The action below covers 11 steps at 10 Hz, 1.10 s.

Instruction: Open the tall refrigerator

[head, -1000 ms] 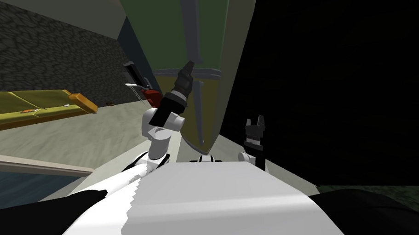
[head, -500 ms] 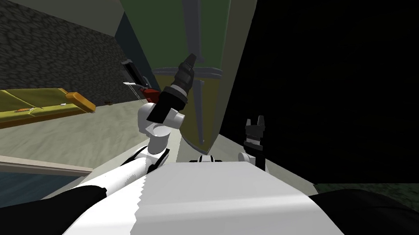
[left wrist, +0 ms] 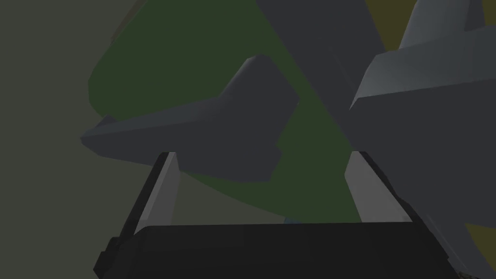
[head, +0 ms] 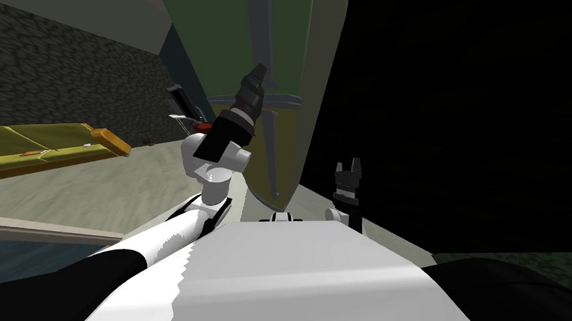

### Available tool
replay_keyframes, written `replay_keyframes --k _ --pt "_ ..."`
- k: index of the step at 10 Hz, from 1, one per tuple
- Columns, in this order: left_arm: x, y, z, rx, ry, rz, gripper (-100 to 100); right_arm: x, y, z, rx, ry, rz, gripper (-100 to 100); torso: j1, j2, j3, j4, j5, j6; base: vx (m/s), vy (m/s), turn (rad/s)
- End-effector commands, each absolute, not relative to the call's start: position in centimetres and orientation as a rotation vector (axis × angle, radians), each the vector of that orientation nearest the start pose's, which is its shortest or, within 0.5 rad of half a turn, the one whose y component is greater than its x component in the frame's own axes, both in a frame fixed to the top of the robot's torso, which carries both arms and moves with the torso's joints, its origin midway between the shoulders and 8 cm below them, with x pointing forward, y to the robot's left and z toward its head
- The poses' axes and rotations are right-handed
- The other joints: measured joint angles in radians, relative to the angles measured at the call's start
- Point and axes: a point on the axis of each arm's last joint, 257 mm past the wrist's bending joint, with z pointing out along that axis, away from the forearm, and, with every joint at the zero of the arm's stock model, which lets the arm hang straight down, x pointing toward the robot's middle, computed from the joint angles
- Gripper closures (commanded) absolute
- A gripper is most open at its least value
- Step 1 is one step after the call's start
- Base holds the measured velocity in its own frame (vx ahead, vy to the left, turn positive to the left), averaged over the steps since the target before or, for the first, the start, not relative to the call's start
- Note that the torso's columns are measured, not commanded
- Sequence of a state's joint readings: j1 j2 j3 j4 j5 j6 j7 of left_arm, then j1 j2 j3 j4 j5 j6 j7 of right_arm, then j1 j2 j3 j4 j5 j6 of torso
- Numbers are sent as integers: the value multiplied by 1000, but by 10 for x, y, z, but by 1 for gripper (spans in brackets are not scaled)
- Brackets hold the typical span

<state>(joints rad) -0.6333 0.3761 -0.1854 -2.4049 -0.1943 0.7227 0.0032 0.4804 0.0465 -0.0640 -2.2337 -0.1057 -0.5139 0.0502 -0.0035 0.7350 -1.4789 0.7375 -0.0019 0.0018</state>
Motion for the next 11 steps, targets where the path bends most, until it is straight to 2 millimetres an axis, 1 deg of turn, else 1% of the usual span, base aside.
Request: replay_keyframes --k 1,3,4,5,11 --pt "431 93 259 -254 931 -1202 100 344 -318 13 743 523 1257 0 1 0 0 -1 0 0 -30 2 11" --pt "431 93 250 -250 934 -1202 100 344 -318 13 743 523 1257 0 2 -3 -1 -4 2 -1 -58 -7 1" --pt "431 93 254 -251 931 -1203 100 344 -318 13 743 523 1257 0 3 -1 0 -2 2 -2 -30 -6 1" --pt "439 84 253 -231 969 -1191 -100 344 -318 13 743 523 1257 0 4 0 1 -1 2 -2 -29 6 -48" --pt "458 62 254 -175 1070 -1141 -100 344 -318 13 743 523 1257 0 5 -6 -3 -6 3 -1 -35 12 -34"
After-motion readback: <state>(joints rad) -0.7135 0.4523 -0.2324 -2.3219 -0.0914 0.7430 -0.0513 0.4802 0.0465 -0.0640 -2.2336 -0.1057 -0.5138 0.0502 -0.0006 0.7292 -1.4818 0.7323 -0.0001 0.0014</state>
